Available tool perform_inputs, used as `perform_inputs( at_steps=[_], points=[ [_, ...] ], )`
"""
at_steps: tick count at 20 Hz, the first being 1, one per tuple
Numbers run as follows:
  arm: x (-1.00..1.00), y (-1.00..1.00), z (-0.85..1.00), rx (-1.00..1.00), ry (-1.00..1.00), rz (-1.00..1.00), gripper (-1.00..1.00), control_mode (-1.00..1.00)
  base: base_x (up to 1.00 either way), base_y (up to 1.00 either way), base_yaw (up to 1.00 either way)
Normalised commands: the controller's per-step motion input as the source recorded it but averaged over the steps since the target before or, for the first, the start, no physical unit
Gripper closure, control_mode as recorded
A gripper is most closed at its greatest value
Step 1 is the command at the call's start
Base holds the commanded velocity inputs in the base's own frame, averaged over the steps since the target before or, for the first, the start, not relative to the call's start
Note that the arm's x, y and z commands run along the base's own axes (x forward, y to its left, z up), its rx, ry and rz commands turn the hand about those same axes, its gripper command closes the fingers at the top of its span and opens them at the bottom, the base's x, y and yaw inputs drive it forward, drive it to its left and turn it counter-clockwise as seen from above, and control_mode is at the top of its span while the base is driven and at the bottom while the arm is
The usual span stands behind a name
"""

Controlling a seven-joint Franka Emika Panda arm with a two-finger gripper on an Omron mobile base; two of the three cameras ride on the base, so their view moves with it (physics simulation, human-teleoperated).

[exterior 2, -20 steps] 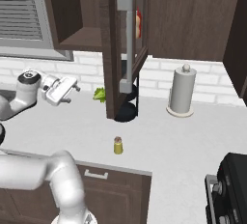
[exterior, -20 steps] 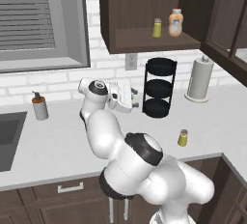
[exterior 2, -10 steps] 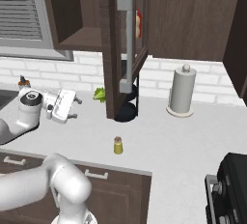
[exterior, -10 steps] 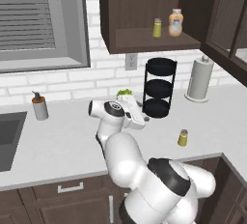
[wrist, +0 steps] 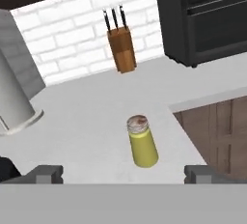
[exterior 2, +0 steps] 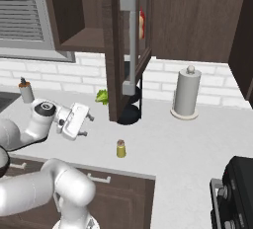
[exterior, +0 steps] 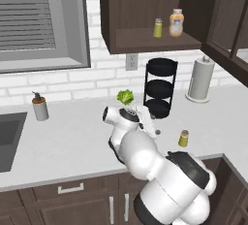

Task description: Put the shaker and condiment bottle from the counter next to their counterparts in the cabinet.

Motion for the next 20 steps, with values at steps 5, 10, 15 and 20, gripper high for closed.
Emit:
perform_inputs(
  at_steps=[5, 10, 15, 20],
  points=[
    [0.01, -0.08, -0.07, 0.05, 0.06, -0.19, -1.0, -1.0, 0.0, 0.0, 0.0],
    [-0.05, -0.39, -0.09, 0.0, 0.0, 0.01, -1.0, -1.0, 0.0, 0.0, 0.0],
    [-0.25, -0.92, -0.26, 0.0, 0.0, 0.12, -1.0, -1.0, 0.0, 0.0, 0.0],
    [-0.14, -0.33, -0.12, -0.01, 0.0, 0.05, -1.0, -1.0, 0.0, 0.0, 0.0]
  ],
)
